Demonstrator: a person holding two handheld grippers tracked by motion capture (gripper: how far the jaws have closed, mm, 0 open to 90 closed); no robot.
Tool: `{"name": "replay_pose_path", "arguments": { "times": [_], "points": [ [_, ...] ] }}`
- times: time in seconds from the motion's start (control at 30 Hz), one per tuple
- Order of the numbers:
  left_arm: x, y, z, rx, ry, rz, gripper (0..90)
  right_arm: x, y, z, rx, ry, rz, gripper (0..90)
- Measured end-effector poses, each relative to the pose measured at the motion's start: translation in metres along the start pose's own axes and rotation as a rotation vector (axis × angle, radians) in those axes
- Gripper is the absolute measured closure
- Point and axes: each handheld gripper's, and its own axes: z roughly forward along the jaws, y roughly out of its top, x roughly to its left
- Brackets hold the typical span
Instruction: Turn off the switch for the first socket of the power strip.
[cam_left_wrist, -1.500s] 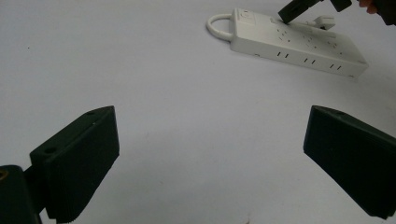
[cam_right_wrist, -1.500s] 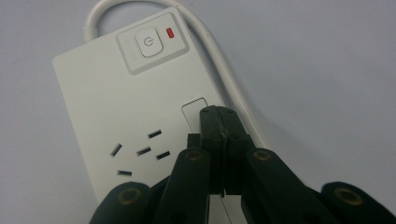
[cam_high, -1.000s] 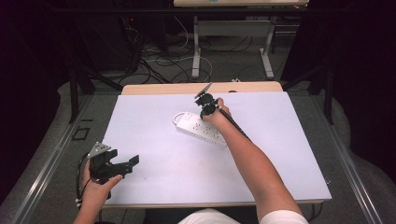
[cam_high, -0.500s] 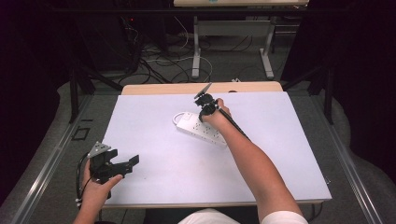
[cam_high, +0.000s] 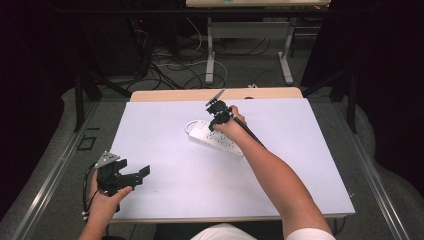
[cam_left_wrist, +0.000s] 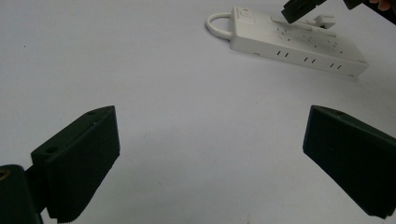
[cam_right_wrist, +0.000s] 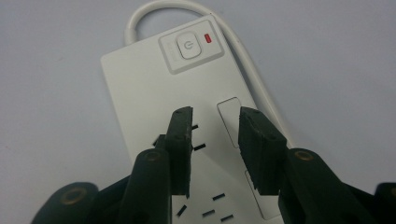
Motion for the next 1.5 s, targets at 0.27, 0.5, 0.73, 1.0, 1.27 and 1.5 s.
{"name": "replay_pose_path", "arguments": {
  "times": [0.27, 0.5, 0.73, 1.0, 1.27, 1.5],
  "points": [
    [0.000, 0.000, 0.000, -0.002, 0.004, -0.003, 3.8, 0.006, 0.001, -0.013, 0.026, 0.009, -0.019, 56.5],
    [0.000, -0.001, 0.000, 0.000, 0.004, 0.000, 3.8, 0.014, -0.003, -0.022, -0.013, 0.012, -0.056, 52.1],
    [0.000, -0.001, -0.001, -0.003, 0.005, 0.001, 3.8, 0.022, -0.003, -0.033, -0.045, 0.007, -0.116, 47.1],
    [-0.001, -0.001, -0.001, -0.004, 0.007, 0.003, 3.8, 0.019, -0.004, -0.047, -0.020, -0.012, -0.145, 43.0],
    [-0.001, -0.001, -0.001, -0.004, 0.008, 0.001, 3.8, 0.009, -0.010, -0.066, -0.054, -0.026, -0.101, 40.0],
    [-0.001, -0.001, -0.001, -0.003, 0.009, 0.002, 3.8, -0.002, -0.023, -0.082, -0.080, -0.014, -0.021, 24.0]
  ]
}}
